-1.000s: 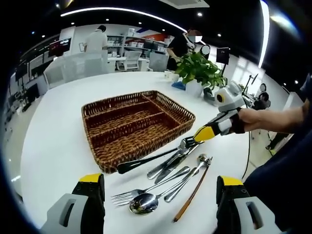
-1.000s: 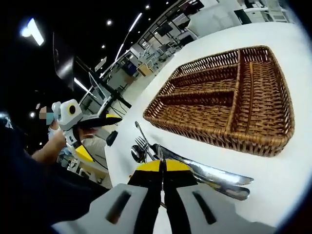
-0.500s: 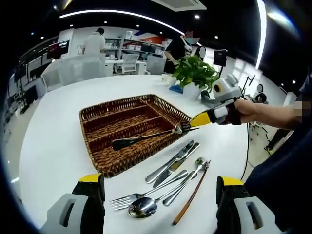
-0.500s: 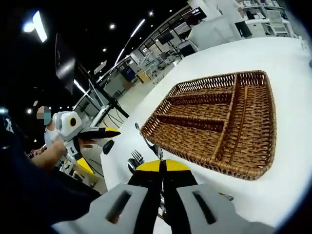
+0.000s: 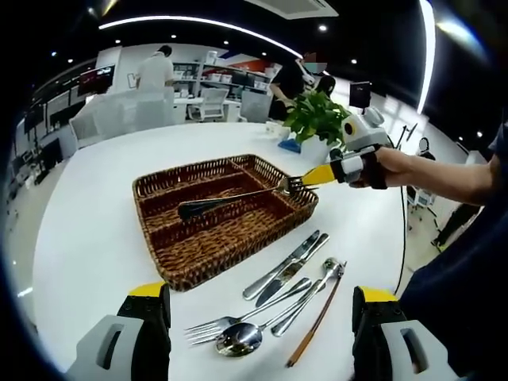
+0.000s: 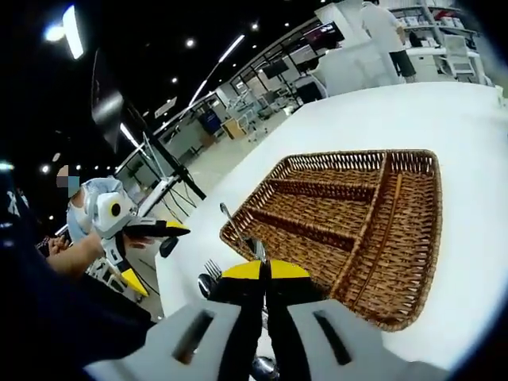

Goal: Arrange the knives, forks, and spoons in their matching storage slots by inserting each utensil handle-first until every utensil is classified and aligned in the correct compartment

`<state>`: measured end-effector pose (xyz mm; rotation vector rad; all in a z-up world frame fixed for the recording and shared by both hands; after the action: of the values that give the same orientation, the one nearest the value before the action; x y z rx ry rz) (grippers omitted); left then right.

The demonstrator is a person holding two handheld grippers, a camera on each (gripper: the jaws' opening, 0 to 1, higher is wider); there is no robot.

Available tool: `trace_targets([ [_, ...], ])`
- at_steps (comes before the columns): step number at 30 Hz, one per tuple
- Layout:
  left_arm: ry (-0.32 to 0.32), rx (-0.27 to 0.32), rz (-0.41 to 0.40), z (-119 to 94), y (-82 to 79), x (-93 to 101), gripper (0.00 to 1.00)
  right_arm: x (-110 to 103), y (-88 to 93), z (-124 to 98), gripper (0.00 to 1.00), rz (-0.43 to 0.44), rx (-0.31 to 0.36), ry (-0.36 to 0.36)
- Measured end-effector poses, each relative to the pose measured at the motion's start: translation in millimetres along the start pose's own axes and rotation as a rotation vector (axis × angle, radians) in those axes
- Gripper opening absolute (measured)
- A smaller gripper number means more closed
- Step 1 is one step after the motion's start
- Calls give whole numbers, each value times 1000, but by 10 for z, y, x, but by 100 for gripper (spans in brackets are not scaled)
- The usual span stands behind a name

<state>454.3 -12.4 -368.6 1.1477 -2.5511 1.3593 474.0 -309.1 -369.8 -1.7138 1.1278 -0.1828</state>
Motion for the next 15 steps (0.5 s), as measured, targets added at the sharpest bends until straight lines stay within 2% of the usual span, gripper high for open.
trace_targets([
  [15,-9,-5,-8,-10,0,-59,100,224,-203,90,0,-40,0,33],
])
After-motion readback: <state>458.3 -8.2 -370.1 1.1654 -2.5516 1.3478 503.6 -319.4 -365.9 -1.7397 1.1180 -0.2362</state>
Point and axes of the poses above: the point that each gripper's makers call its tool centre point, and the gripper's own axes: z roughly forward along the fingers, x roughly to its right, y roughly out of its underside, the point moved 9 cm from there along -z, roughly backward along the fingers, and after that the axes turned 10 degrees about -z, right-handed, at the moved point
